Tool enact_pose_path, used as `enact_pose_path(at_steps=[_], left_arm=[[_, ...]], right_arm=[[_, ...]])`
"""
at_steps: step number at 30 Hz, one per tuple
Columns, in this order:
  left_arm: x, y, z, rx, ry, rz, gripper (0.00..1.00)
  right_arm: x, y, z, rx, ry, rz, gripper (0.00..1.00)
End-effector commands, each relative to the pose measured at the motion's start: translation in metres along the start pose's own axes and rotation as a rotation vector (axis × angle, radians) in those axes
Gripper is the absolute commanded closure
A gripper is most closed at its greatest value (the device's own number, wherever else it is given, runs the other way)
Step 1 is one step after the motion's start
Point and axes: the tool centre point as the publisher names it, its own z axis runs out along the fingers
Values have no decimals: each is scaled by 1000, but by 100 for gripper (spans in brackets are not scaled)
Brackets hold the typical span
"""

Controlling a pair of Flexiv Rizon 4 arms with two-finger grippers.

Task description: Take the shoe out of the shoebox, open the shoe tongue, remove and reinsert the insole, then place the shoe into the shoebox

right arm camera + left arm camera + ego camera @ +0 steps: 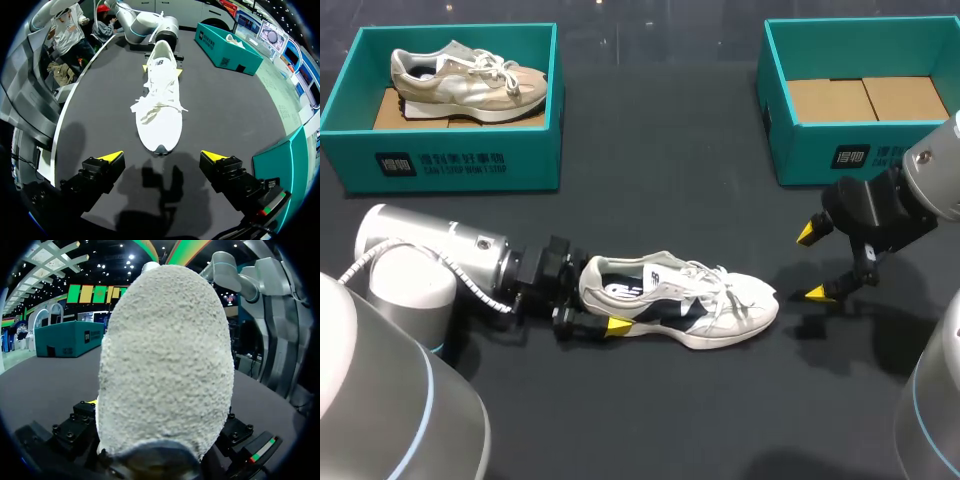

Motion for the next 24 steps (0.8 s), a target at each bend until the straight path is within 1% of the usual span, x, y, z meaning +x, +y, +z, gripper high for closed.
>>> enact_pose_path(at_steps=[1,5,6,8,10,11,23,24], left_arm=[[0,-1,-1,-2,0,0,100],[0,-1,-1,-2,0,0,100],[0,-1,-1,-2,0,0,100],[0,-1,-1,-2,0,0,100],[0,-1,-1,-2,0,0,100],[0,-1,-1,-2,0,0,100],[0,-1,-1,-2,0,0,100],[0,-1,-1,-2,0,0,100]], right_arm=[[-3,12,-13,-10,-44,120,0],[1,29,-20,101,-73,206,0],[3,35,-22,147,-89,228,0],[6,45,-25,189,-105,264,0],[9,56,-28,330,-126,385,0],[12,63,-29,363,-143,415,0],[12,63,-29,363,-143,415,0],[12,68,-28,389,-153,469,0]])
